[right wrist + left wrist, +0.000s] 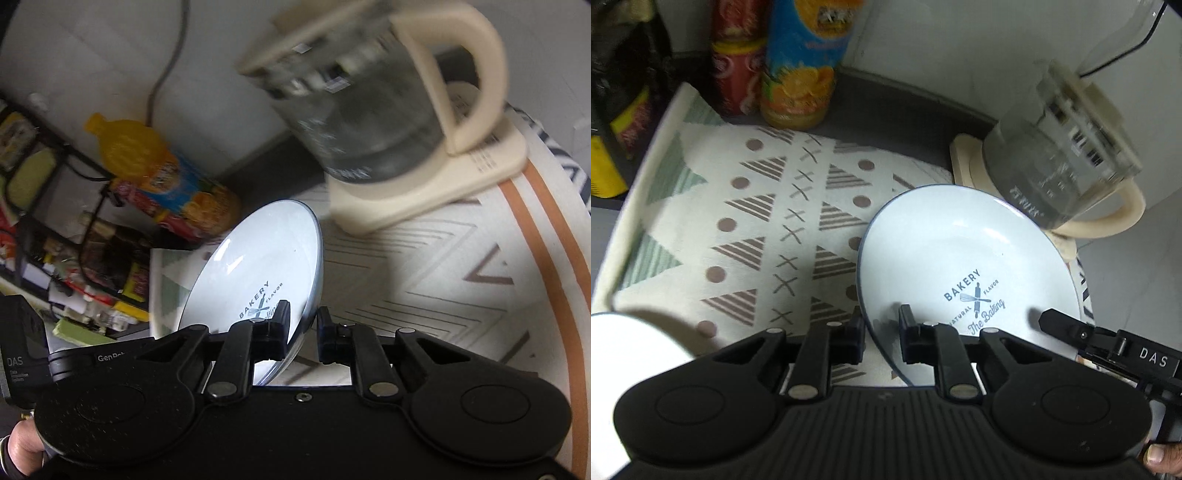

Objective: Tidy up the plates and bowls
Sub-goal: 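Lift the 'BAKERY' plate with both grippers and carry it over the plate stack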

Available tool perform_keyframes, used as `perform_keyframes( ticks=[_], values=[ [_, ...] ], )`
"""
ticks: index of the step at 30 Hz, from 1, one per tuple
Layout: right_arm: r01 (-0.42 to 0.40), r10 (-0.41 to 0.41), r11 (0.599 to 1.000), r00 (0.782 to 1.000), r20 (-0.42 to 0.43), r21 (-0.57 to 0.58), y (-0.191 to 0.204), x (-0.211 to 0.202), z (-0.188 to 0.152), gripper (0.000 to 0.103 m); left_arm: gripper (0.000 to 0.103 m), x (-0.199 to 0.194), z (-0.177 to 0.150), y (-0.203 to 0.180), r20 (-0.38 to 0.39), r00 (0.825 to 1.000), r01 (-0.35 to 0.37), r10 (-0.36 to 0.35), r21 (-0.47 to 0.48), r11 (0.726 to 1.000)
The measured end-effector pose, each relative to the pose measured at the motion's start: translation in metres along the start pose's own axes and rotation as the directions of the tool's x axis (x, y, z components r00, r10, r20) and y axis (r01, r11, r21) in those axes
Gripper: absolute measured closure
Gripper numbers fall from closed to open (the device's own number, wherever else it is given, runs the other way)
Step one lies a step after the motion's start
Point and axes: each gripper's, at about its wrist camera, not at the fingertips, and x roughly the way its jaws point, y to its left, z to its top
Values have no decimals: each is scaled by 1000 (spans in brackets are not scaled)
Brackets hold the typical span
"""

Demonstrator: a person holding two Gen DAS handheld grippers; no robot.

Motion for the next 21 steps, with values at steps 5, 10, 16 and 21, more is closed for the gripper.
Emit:
perform_keyframes(
  ticks=[5, 10, 16, 21],
  values=[
    [-15, 16, 1000, 1000, 26, -20, 25, -4, -4, 88, 86, -29, 0, 10, 48, 999, 1, -1, -11, 1000],
    [-24, 26, 999, 999, 48, -45, 52, -6, -16, 88, 87, -51, 1, 26, 82, 997, 11, -10, -14, 1000],
    [-27, 29, 999, 998, 60, -41, 84, 0, -35, 88, 87, -77, 0, 54, 104, 995, 8, -7, -8, 1000],
    [-8, 11, 999, 998, 66, -39, 107, 7, -56, 88, 87, -97, -4, 82, 113, 993, 23, -22, -10, 1000]
  ],
)
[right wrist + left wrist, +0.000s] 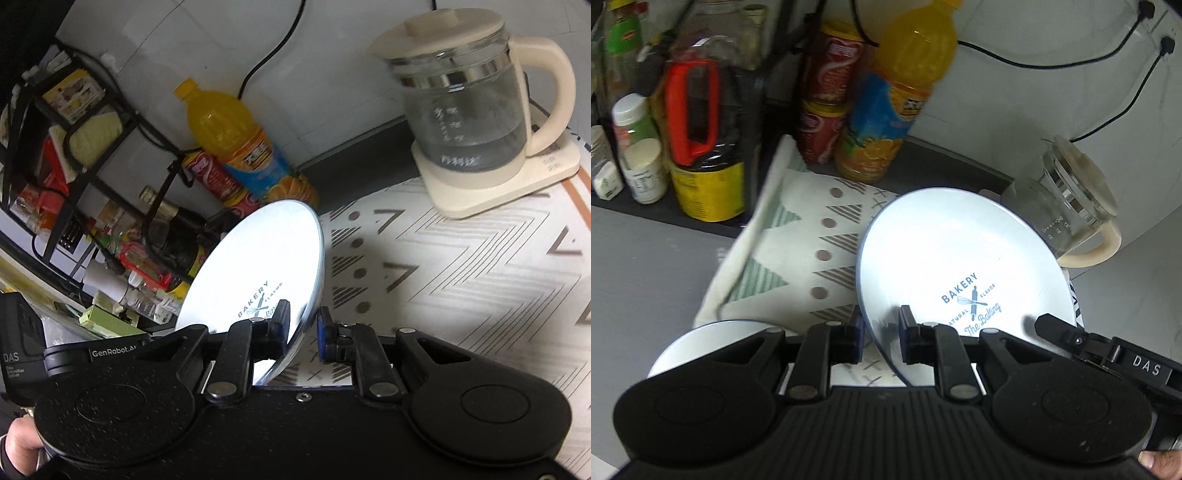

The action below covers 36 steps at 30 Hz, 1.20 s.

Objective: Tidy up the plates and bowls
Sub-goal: 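Lift the 'BAKERY' plate with both grippers and carry it over the plate stack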

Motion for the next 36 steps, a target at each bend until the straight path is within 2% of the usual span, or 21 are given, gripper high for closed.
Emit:
perform_keyframes(
  ticks=[17, 36],
  values=[
    [18, -18, 999, 1000, -14, 35, 52, 11, -70, 88, 87, -46, -24, 72, -13, 1000, 5, -4, 22, 1000],
    [101, -101, 995, 994, -45, -4, 72, 19, -112, 88, 87, -50, -50, 109, -56, 998, 15, -14, 20, 1000]
  ],
)
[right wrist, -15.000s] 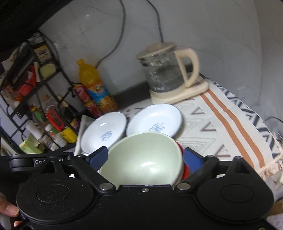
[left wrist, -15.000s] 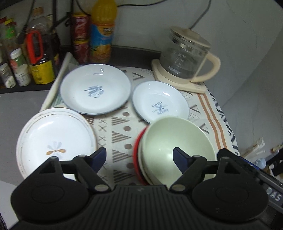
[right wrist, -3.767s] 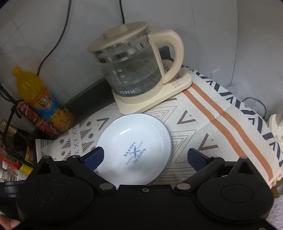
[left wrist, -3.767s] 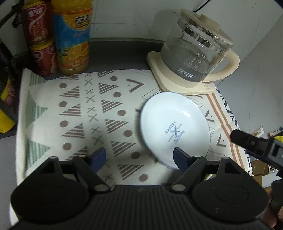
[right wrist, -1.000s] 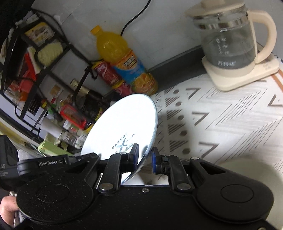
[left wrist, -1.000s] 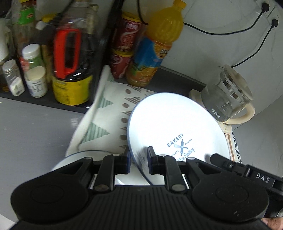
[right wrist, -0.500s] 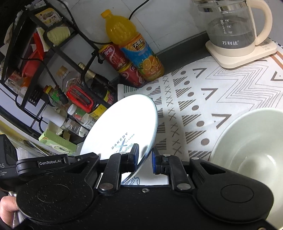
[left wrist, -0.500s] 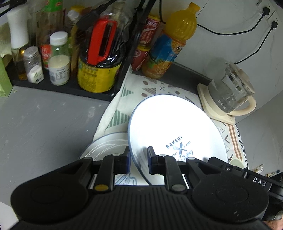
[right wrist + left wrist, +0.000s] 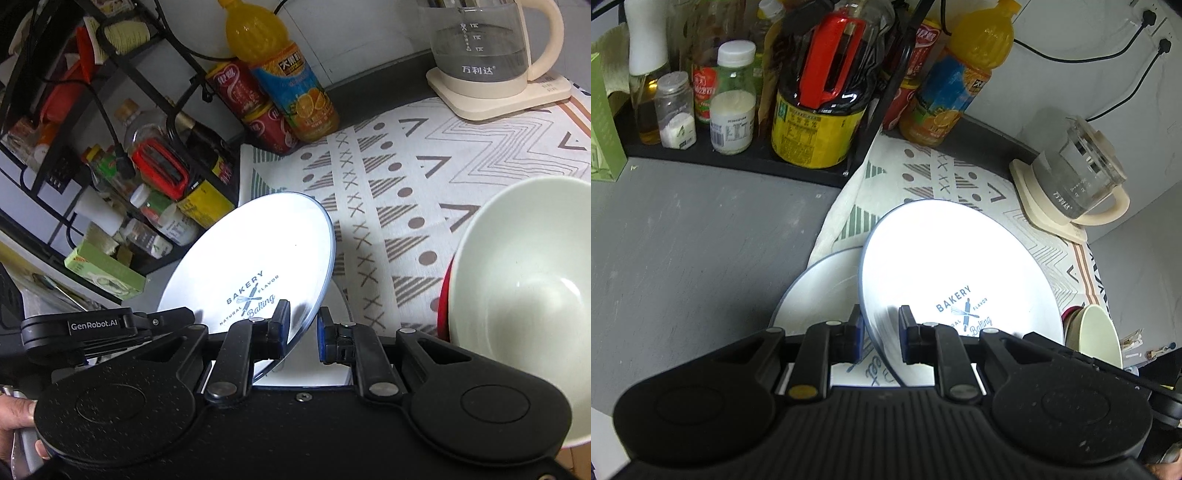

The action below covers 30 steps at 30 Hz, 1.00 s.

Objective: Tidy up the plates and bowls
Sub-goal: 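Lift the 'BAKERY' plate with both grippers and carry it over the plate stack, then lower the 'BAKERY' plate onto the 'Sweet' plate with both grippers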

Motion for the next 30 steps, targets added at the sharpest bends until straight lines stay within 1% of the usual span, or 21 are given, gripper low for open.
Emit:
perform_keyframes(
  ticks=[7, 12, 17, 23, 30],
  values=[
    [51, -51, 998, 998, -23, -35, 0, 1, -18, 88, 87, 10, -17, 11, -36, 999, 14, -14, -7, 1000],
    [84, -85, 996, 996, -32, -33, -2, 1, -27, 88, 87, 20, -29, 15, -69, 997, 16, -16, -2, 1000],
    [109, -111, 992, 993, -33, -59, 2, 3, -30, 88, 87, 27, -35, 16, -92, 996, 18, -17, 5, 1000],
    [144, -145, 988, 989, -23, -61, 2, 7, -32, 89, 87, 34, -41, 18, -116, 993, 16, -13, 21, 1000],
    [182, -186, 978, 982, -26, -102, 9, 14, -34, 90, 85, 42, -44, 21, -141, 990, 4, 0, 25, 1000]
  ],
)
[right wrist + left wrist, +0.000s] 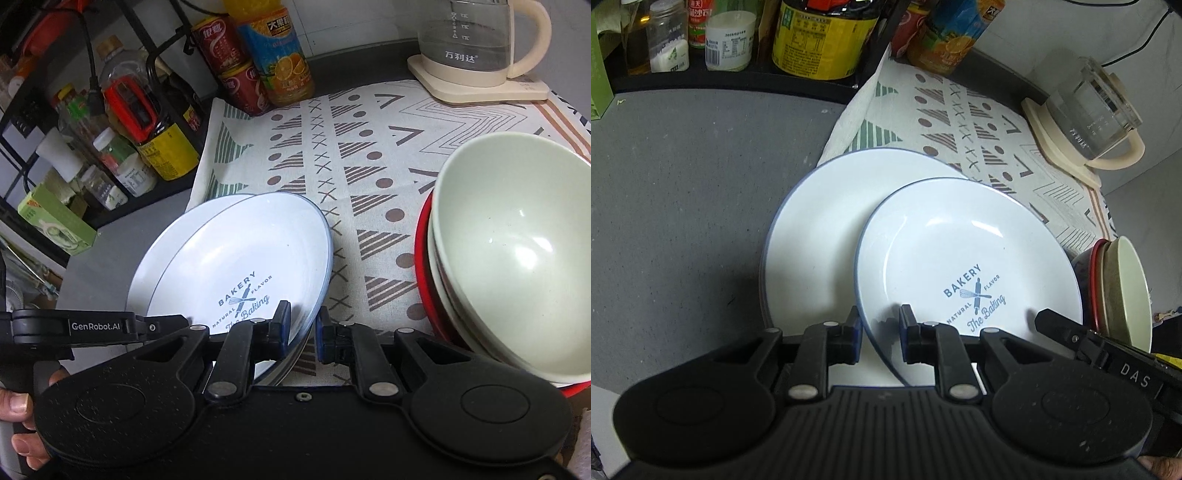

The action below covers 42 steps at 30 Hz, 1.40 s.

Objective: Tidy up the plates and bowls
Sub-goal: 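Lower the 'BAKERY' plate onto the 'Sweet' plate with both grippers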

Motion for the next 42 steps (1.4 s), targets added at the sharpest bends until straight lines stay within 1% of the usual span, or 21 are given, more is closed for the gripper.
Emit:
perform_keyframes(
  ticks=[5, 8, 10, 12, 15, 17, 18, 20, 26, 31, 34, 36, 37, 40, 42],
  values=[
    [41, -41, 999, 999, 0, -16, 6, 6, -3, 92, 82, 6, -1, 0, -21, 1000, -16, 16, 8, 1000],
    [41, -41, 999, 999, -7, -16, 6, 10, -4, 92, 82, 7, 0, 2, -33, 999, -21, 21, 6, 1000],
    [46, -46, 999, 999, -4, -18, 7, 11, -4, 92, 82, 6, 2, 0, -39, 999, -34, 35, 21, 999],
    [48, -48, 999, 999, -1, -15, 6, 11, -3, 92, 82, 2, 4, -1, -36, 998, -51, 52, 38, 998],
    [56, -56, 998, 998, 2, -10, 6, 11, -4, 92, 81, -8, 9, -1, -19, 998, -53, 54, 52, 997],
    [57, -57, 998, 998, 2, -2, 7, 12, -4, 92, 73, -17, 12, 0, 9, 999, -51, 51, 57, 997],
    [58, -58, 998, 998, 1, 2, 7, 12, -4, 92, 71, -21, 12, 0, 22, 998, -56, 54, 61, 997],
    [62, -62, 998, 998, 0, 7, 7, 12, -5, 91, 62, -29, 13, 2, 48, 997, -69, 66, 66, 995],
    [83, -83, 997, 997, -1, -5, 12, 15, -5, 89, 53, -36, 16, 8, 88, 991, -102, 96, 62, 993],
    [112, -112, 994, 994, -3, -20, 19, 20, -4, 87, 53, -31, 16, 14, 84, 990, -120, 115, 50, 992],
    [121, -121, 992, 993, -11, -27, 21, 23, -5, 85, 53, -25, 15, 17, 78, 986, -149, 145, 50, 988],
    [139, -140, 990, 990, -17, -37, 23, 25, -4, 85, 53, -22, 14, 19, 69, 989, -132, 129, 47, 990],
    [133, -134, 990, 991, -18, -37, 23, 26, -3, 82, 53, -19, 14, 20, 63, 990, -129, 127, 42, 991],
    [137, -138, 990, 990, -20, -45, 24, 28, -2, 82, 53, -13, 14, 24, 53, 989, -141, 139, 30, 990],
    [136, -137, 990, 990, -22, -43, 24, 29, -1, 82, 57, -10, 15, 27, 44, 987, -156, 155, 18, 988]
  ],
)
